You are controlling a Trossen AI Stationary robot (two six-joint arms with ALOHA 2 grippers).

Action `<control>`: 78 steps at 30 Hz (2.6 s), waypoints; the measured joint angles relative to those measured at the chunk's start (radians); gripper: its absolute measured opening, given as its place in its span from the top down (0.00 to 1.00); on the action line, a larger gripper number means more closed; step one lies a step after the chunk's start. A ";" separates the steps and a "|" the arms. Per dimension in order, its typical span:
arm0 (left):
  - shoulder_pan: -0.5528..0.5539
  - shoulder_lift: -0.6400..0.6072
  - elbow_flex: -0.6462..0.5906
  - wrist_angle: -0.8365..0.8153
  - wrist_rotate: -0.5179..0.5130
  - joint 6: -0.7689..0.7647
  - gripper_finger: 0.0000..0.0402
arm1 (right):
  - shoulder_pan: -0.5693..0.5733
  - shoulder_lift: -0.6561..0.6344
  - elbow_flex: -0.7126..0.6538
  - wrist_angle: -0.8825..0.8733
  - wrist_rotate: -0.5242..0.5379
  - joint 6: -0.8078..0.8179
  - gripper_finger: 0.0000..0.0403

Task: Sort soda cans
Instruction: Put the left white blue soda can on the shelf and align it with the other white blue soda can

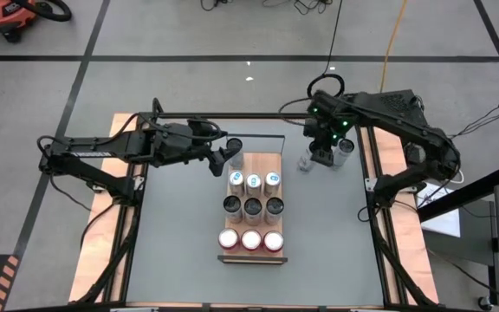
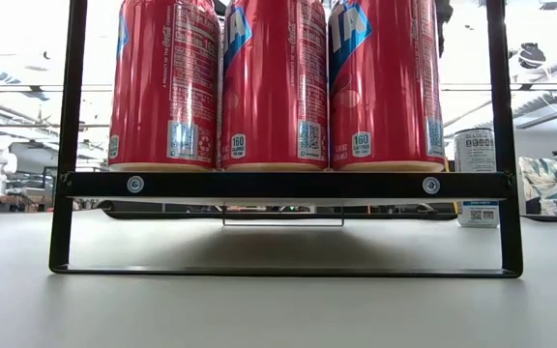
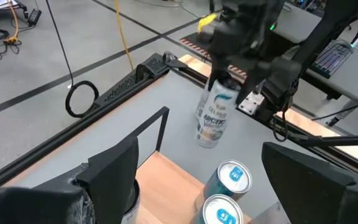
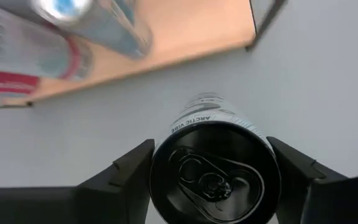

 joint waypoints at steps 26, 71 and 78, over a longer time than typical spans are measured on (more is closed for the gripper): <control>0.000 0.000 0.000 0.008 0.004 -0.007 0.15 | -0.001 -0.230 0.112 0.104 -0.217 0.088 0.47; 0.000 -0.062 0.000 0.028 -0.002 0.003 0.15 | 0.069 -0.169 0.117 0.578 -0.212 0.357 0.47; 0.000 -0.074 0.000 -0.006 -0.019 -0.004 0.15 | 0.091 -0.031 0.333 0.410 -0.132 0.303 0.47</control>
